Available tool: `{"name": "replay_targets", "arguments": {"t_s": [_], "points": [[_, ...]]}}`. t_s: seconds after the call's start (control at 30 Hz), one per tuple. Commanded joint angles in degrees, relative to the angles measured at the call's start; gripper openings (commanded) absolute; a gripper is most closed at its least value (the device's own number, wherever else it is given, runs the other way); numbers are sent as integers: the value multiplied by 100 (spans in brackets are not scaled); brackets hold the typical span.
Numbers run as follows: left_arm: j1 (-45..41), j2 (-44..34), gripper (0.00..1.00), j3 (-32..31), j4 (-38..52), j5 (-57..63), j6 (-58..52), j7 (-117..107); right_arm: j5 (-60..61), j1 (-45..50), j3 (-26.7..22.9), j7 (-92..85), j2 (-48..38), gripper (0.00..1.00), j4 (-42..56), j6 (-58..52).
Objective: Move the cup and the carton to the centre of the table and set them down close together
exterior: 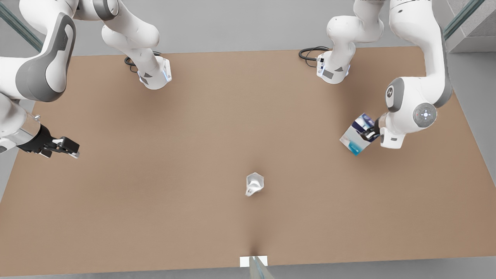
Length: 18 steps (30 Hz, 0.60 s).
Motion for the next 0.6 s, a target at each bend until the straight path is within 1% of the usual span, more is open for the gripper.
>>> {"name": "replay_targets", "arguments": {"t_s": [0.0, 0.03, 0.07, 0.1, 0.13, 0.17, 0.2, 0.33, 0.47, 0.53, 0.57], "points": [[-440, 128, 48, -252, 201, -718, 7, -562, 4, -4, 0, -9, -9, 100, 9, 9], [-791, 497, 48, -604, 693, -876, 69, -1748, 4, -4, 0, -9, -9, 100, 9, 18], [-1380, 884, 49, -613, 1352, -1070, 77, -2891, 4, -4, 0, 0, -9, 100, 9, 17], [-1714, 1402, 50, -762, 2064, -1114, 77, -3806, -5, -4, 0, -9, -9, 100, 0, 18], [-1986, 1877, 51, -921, 2653, -1087, 69, -4544, -5, -4, 0, 0, 0, 100, 0, 26], [-2207, 2255, 51, -921, 3128, -1070, 69, -4949, -5, -4, 0, -9, 0, 100, -9, 26], [-2224, 2475, 53, -929, 3357, -1061, 77, -5186, -5, -4, 0, -9, 8, 100, -9, 26], [-2259, 2616, 53, -938, 3287, -1070, 104, -5187, -5, -4, 0, -9, 52, 100, -9, 35], [-2268, 2633, 54, -938, 2962, -1087, 868, -4949, 4, 40, 0, -9, 52, 100, 0, 35], [-2268, 2703, 55, -929, 2962, -1079, 860, -4941, 4, 40, 0, -9, 52, 100, 0, 35], [-2268, 2721, 66, -938, 2962, -1061, 868, -4932, 4, 40, 0, -9, 43, 100, 0, 35]]}}
